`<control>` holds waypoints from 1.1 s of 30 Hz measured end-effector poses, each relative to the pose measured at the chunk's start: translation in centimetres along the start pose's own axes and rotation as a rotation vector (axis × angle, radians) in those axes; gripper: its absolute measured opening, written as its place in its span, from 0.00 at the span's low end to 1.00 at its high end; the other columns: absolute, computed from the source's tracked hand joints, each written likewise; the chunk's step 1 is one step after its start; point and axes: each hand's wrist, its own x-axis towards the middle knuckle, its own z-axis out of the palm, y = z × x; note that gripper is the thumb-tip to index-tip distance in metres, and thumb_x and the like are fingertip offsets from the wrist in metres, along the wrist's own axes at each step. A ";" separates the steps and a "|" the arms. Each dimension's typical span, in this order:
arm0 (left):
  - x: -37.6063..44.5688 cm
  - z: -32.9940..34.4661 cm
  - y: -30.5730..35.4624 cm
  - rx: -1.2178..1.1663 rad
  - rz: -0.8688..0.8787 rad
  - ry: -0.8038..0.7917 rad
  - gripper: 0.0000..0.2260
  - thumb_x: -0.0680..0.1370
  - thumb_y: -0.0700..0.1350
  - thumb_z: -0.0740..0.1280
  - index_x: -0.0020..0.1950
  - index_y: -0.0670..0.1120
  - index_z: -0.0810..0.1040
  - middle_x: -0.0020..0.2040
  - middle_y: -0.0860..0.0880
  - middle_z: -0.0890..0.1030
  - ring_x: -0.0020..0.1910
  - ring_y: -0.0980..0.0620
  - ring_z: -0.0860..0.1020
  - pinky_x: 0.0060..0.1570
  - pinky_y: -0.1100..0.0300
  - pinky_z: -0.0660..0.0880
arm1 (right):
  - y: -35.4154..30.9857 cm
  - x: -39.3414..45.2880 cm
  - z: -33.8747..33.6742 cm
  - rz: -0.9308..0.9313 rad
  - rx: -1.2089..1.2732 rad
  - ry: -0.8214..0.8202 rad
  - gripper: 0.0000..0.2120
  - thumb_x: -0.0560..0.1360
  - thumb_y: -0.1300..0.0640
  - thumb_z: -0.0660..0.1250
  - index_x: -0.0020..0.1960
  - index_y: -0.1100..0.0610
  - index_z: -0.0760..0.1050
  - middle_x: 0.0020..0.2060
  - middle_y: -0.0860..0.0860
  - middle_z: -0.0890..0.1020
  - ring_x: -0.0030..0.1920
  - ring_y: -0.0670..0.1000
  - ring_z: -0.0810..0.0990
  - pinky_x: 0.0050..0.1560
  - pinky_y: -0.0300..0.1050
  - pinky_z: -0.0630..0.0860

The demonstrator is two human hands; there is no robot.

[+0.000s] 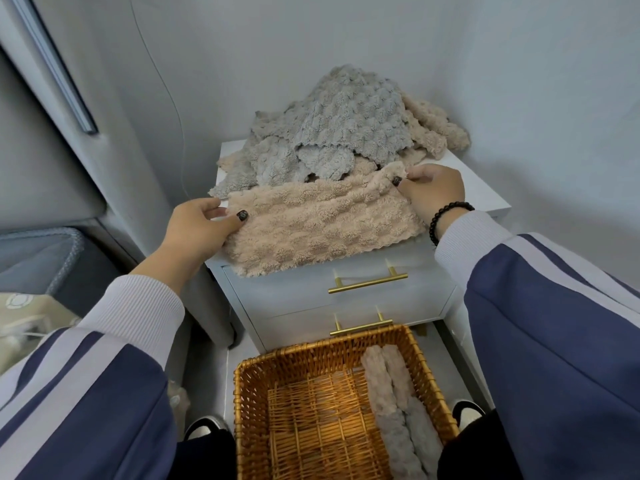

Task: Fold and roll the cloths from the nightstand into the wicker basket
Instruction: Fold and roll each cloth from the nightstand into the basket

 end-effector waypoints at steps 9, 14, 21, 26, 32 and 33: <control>0.8 1.1 0.8 0.112 -0.018 -0.046 0.07 0.75 0.43 0.71 0.52 0.44 0.81 0.42 0.47 0.79 0.44 0.48 0.76 0.54 0.49 0.76 | -0.7 -0.1 0.2 0.013 -0.085 -0.088 0.10 0.74 0.60 0.69 0.55 0.59 0.80 0.50 0.51 0.80 0.49 0.47 0.75 0.49 0.37 0.70; 0.5 0.8 1.2 0.009 0.006 0.020 0.02 0.75 0.42 0.70 0.42 0.45 0.80 0.45 0.42 0.81 0.42 0.47 0.77 0.52 0.48 0.78 | -0.8 -0.5 -0.9 0.028 -0.057 -0.104 0.12 0.73 0.61 0.71 0.57 0.60 0.80 0.53 0.53 0.81 0.49 0.46 0.76 0.51 0.37 0.71; -0.1 0.5 2.2 -0.047 0.026 0.039 0.08 0.80 0.47 0.60 0.45 0.44 0.67 0.34 0.50 0.69 0.28 0.51 0.67 0.25 0.62 0.66 | -1.3 -1.5 -2.6 0.097 0.101 -0.146 0.18 0.68 0.73 0.72 0.55 0.61 0.80 0.37 0.48 0.79 0.33 0.42 0.75 0.29 0.29 0.74; -1.5 -0.4 2.7 -0.234 0.038 -0.046 0.13 0.77 0.44 0.68 0.58 0.40 0.76 0.50 0.42 0.83 0.46 0.44 0.83 0.46 0.50 0.82 | -1.2 -2.0 -3.5 0.113 0.275 -0.134 0.24 0.64 0.78 0.70 0.58 0.64 0.78 0.36 0.49 0.77 0.37 0.47 0.76 0.47 0.42 0.79; -5.2 -1.5 4.1 -0.308 0.035 -0.222 0.11 0.71 0.32 0.72 0.51 0.42 0.81 0.51 0.40 0.83 0.49 0.45 0.83 0.53 0.52 0.79 | -1.5 -3.6 -5.8 0.108 0.280 -0.143 0.16 0.68 0.72 0.72 0.54 0.61 0.80 0.46 0.54 0.83 0.46 0.51 0.81 0.48 0.42 0.79; -5.6 -1.7 4.2 -0.289 0.032 -0.224 0.11 0.70 0.31 0.72 0.50 0.42 0.82 0.51 0.39 0.83 0.51 0.43 0.83 0.54 0.52 0.79 | -1.5 -4.0 -6.1 0.112 0.272 -0.153 0.15 0.68 0.72 0.71 0.51 0.60 0.81 0.47 0.57 0.83 0.46 0.52 0.82 0.47 0.43 0.79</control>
